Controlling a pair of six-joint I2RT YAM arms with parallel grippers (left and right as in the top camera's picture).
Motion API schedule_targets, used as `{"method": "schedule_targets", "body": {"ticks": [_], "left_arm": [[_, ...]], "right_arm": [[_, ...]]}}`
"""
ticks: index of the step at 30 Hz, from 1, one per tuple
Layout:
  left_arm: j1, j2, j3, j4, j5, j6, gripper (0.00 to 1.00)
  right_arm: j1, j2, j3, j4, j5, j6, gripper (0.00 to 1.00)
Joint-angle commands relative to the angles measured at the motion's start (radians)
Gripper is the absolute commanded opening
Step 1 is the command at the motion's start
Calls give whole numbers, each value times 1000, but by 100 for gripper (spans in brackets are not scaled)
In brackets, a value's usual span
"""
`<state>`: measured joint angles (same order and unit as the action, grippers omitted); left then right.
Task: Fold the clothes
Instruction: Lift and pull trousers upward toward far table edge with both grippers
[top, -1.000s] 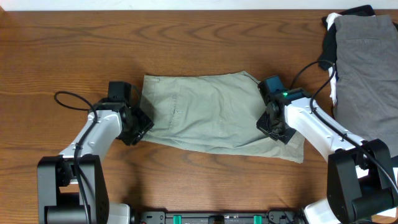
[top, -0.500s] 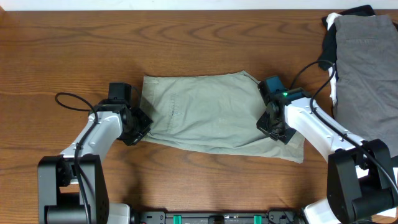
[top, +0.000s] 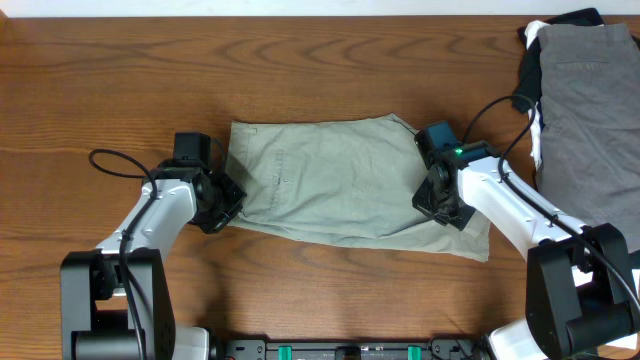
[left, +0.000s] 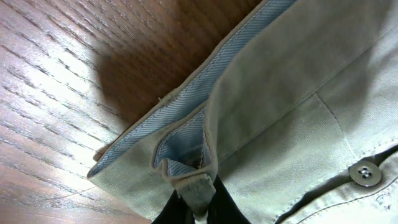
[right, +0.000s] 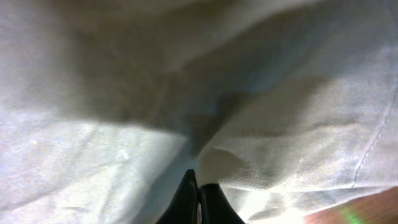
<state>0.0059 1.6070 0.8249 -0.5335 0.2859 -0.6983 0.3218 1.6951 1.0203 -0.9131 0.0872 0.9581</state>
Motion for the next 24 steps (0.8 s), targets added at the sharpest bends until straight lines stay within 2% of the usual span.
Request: {"method": "schedule_targets", "body": {"ticks": [1,14,21,24], "left_arm": [[4,-35,14,0,20,32,6],[4,-227,38,7,20,55,6],[4,-315,50,114,21,82,6],[4,-323,96,137,20,104,6]], "right_arm": [[-8,3,17,13,22,-17,1],[-8,3,140,-65,45,-117,1],[-17,3,278,-108,60,-261,1],[-38,3,340,-159,113,-265,1]]}}
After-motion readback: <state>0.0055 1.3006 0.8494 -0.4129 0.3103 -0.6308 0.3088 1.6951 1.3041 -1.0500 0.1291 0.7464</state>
